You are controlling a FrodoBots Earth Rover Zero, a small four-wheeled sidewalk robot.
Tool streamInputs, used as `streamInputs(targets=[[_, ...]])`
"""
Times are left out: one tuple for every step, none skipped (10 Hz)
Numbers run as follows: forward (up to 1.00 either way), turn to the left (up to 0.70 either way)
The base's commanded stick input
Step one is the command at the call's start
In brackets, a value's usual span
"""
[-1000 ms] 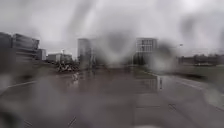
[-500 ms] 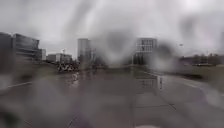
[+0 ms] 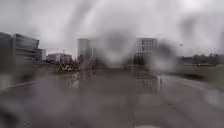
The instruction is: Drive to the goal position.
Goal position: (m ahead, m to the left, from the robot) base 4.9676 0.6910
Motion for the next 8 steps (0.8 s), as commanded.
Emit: streamInputs(targets=[[0.07,0.00],[0.07,0.00],[0.07,0.00],[0.07,0.00],[0.07,0.00],[0.07,0.00],[0.07,0.00],[0.07,0.00]])
